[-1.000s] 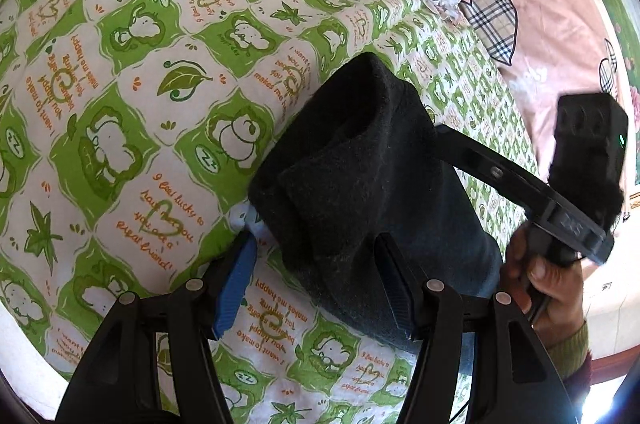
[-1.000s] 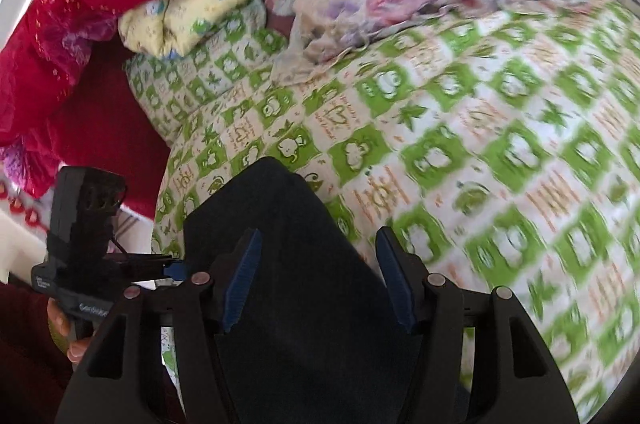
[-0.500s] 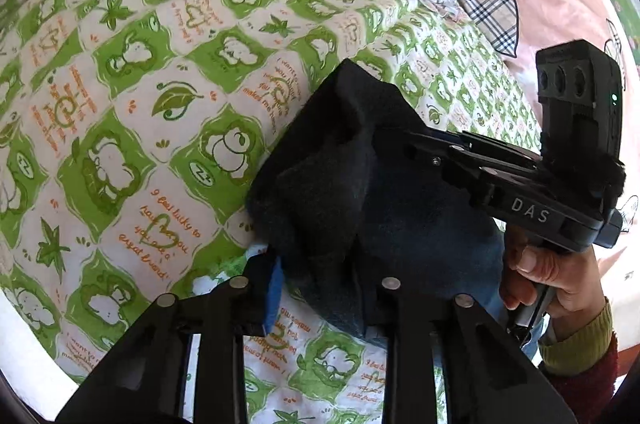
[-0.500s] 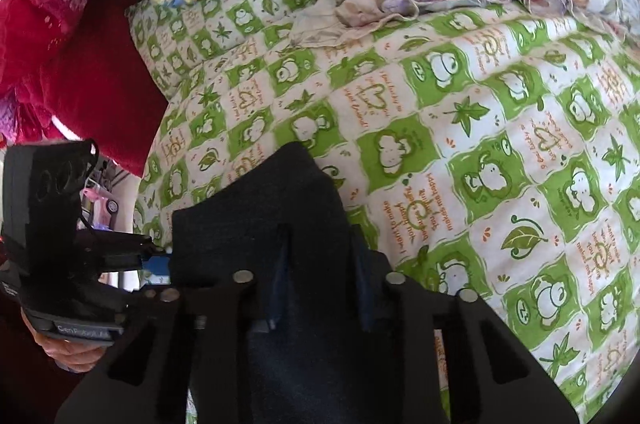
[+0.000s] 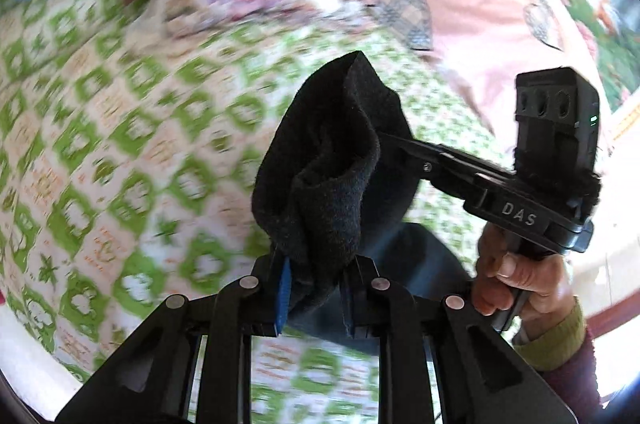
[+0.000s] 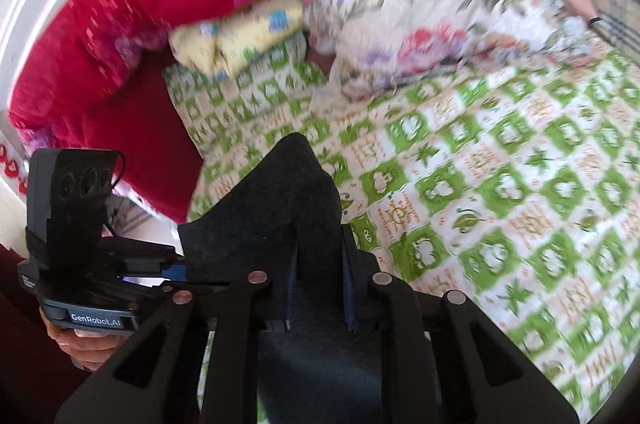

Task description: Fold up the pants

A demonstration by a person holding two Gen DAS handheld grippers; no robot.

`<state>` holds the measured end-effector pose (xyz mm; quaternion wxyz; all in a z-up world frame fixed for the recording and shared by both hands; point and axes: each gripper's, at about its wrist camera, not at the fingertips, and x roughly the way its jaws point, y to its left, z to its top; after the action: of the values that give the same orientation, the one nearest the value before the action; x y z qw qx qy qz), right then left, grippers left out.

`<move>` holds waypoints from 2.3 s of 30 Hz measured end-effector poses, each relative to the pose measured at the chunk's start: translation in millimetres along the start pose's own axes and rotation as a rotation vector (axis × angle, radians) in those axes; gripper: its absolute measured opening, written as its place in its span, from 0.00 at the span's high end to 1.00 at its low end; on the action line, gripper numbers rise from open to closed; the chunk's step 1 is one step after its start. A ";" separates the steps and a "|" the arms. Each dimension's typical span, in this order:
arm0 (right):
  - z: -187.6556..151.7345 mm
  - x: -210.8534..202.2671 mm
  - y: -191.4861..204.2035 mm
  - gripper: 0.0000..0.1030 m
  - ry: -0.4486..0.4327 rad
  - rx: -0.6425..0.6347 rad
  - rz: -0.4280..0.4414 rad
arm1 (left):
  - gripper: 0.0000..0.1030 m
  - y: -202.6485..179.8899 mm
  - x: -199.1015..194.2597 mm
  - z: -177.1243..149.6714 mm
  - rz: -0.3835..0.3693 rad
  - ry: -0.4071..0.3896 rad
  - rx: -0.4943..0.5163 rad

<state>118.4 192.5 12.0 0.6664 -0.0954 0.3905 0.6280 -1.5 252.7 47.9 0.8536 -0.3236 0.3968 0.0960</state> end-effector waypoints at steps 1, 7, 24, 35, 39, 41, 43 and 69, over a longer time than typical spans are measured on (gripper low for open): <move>-2.4 -14.5 -2.3 0.81 -0.030 0.018 0.001 | 0.81 -12.5 -2.7 2.0 -0.017 -0.007 0.027; -30.1 -90.6 -18.1 0.81 -0.173 0.103 -0.021 | 0.81 -86.7 -5.5 1.2 -0.115 -0.017 0.194; -163.1 -219.6 -59.8 0.82 -0.421 0.330 -0.122 | 0.81 -229.1 46.5 -78.6 -0.266 0.150 0.509; -246.5 -248.0 -83.5 0.82 -0.512 0.494 -0.182 | 0.80 -279.8 94.4 -142.3 -0.246 0.229 0.707; -262.8 -249.3 -87.1 0.82 -0.519 0.528 -0.198 | 0.79 -284.2 107.3 -156.5 -0.244 0.251 0.736; -270.8 -249.9 -89.0 0.81 -0.522 0.549 -0.211 | 0.76 -285.5 115.4 -163.7 -0.240 0.271 0.751; -278.8 -250.2 -92.0 0.79 -0.522 0.576 -0.229 | 0.74 -285.4 122.1 -171.1 -0.242 0.291 0.763; -348.4 -294.3 -42.7 0.26 -0.598 0.867 -0.670 | 0.41 -221.1 78.5 -162.2 -0.290 0.336 0.604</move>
<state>45.3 -255.3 -50.9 0.8858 0.2467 0.3552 0.1687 44.1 -27.2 18.1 0.8384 -0.1211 0.4918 -0.2015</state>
